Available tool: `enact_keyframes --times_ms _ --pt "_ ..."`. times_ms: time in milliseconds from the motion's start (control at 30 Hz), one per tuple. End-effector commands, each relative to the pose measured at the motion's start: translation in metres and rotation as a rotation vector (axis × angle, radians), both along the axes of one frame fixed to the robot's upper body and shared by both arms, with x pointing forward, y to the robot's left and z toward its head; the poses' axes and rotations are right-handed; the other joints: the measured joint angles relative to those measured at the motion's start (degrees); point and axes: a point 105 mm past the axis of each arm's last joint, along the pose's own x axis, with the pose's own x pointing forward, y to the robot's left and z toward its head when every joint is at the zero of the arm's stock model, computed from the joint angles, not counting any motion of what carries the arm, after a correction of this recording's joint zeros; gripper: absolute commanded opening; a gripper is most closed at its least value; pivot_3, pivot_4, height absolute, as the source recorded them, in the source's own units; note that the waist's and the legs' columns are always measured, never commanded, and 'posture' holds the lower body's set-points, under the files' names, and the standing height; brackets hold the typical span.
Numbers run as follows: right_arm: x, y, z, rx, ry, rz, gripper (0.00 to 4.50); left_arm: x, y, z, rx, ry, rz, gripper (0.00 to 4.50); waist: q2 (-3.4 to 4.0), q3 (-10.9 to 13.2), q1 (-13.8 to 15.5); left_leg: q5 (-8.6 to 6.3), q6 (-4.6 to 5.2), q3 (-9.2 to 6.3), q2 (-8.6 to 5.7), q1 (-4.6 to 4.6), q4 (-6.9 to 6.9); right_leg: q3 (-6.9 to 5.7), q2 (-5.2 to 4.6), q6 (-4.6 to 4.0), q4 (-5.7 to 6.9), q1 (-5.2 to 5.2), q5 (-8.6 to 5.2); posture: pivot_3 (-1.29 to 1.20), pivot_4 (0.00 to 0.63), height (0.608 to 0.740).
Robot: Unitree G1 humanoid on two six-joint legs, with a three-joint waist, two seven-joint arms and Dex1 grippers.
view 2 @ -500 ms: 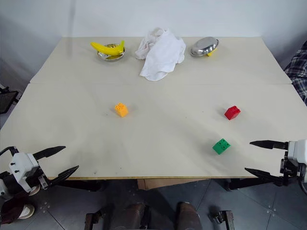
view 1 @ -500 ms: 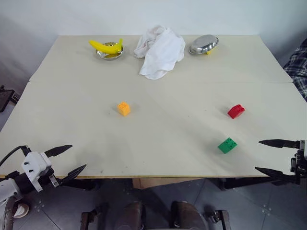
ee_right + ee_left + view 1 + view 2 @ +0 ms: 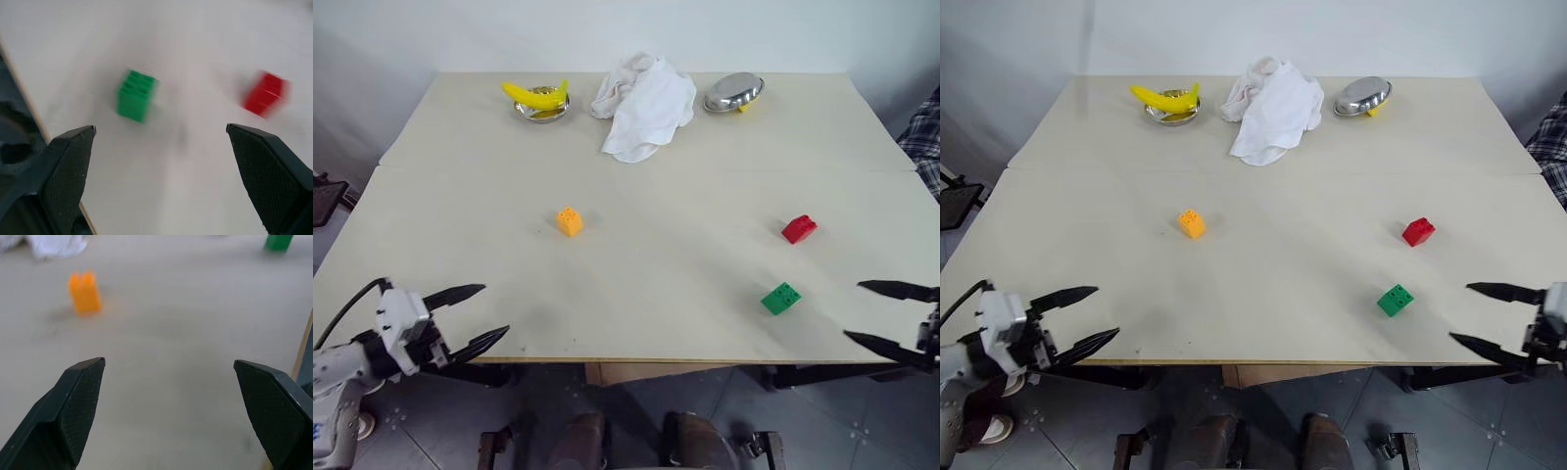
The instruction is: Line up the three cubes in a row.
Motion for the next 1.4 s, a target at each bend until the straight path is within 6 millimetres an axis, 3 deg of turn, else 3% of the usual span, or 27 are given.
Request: enact_keyframes --times_ms 33,167,267,433,667,900,1100,1200,1400 --pt "-0.007 -0.041 0.007 -0.013 -0.07 -0.213 4.5 -0.001 -0.033 0.015 -0.059 -0.043 -0.106 4.48 -0.01 0.0 -0.2 -0.01 -0.01 0.01 0.0 0.0 -0.02 0.0 0.01 0.0 0.0 -0.01 0.0 0.0 0.15 0.74" --pt "-0.015 -0.069 0.0 -0.01 -0.076 -0.378 4.5 -0.004 -0.06 0.02 -0.104 -0.023 -0.19 4.48 0.07 0.0 -1.0 -0.01 -0.03 0.1 0.03 0.02 -0.08 -0.01 0.06 0.0 0.03 -0.05 0.0 0.0 0.15 0.74" --pt "-0.007 -0.065 -0.003 0.052 -0.084 -0.386 4.5 -0.002 -0.067 0.024 -0.136 -0.019 -0.201 4.48 0.14 -0.1 -1.7 0.01 -0.04 0.16 0.05 0.04 -0.02 0.01 0.08 0.0 0.08 -0.04 0.0 0.0 0.15 0.74" --pt "0.042 -0.019 0.014 0.249 -0.075 -0.344 4.5 0.006 -0.061 0.03 -0.162 -0.037 -0.145 4.48 0.19 -0.1 -2.0 0.11 -0.07 0.36 0.14 0.18 0.08 0.08 0.11 0.0 0.09 0.06 0.0 0.0 0.15 0.74" --pt "0.108 0.037 0.027 0.312 0.069 -0.445 4.5 0.006 -0.058 0.025 -0.144 -0.027 -0.124 4.48 0.27 -0.2 -1.0 0.1 -0.1 0.22 0.08 -0.02 0.13 0.15 0.05 -0.01 0.46 -0.32 0.01 0.0 0.15 0.74" --pt "0.141 0.07 0.025 0.246 0.134 -0.473 4.5 0.004 -0.061 0.022 -0.148 -0.022 -0.115 4.48 0.26 -0.2 0.0 0.08 -0.09 0.09 -0.01 -0.15 0.12 0.09 0.02 -0.02 0.44 -0.37 0.0 0.0 0.15 0.74" --pt "0.161 0.069 0.013 0.187 0.157 -0.539 4.5 0.004 -0.064 0.022 -0.151 -0.03 -0.115 4.48 0.26 -0.2 -0.2 0.08 -0.08 0.12 -0.01 -0.16 0.12 0.06 0.05 -0.02 0.47 -0.38 0.0 0.0 0.15 0.74" --pt "0.164 0.066 0.011 0.17 0.155 -0.545 3.9 0.004 -0.063 0.023 -0.149 -0.036 -0.112 4.5 0.26 -0.2 -0.2 0.08 -0.07 0.1 -0.02 -0.19 0.11 0.03 0.05 -0.02 0.57 -0.38 0.0 0.0 0.15 0.74" --pt "0.174 0.065 0.012 0.188 0.14 -0.543 3.9 0.004 -0.061 0.023 -0.149 -0.043 -0.101 4.5 0.26 -0.2 -0.8 0.09 -0.07 0.14 0.01 -0.21 0.11 0.0 0.09 -0.02 0.57 -0.38 0.0 0.0 0.15 0.74"
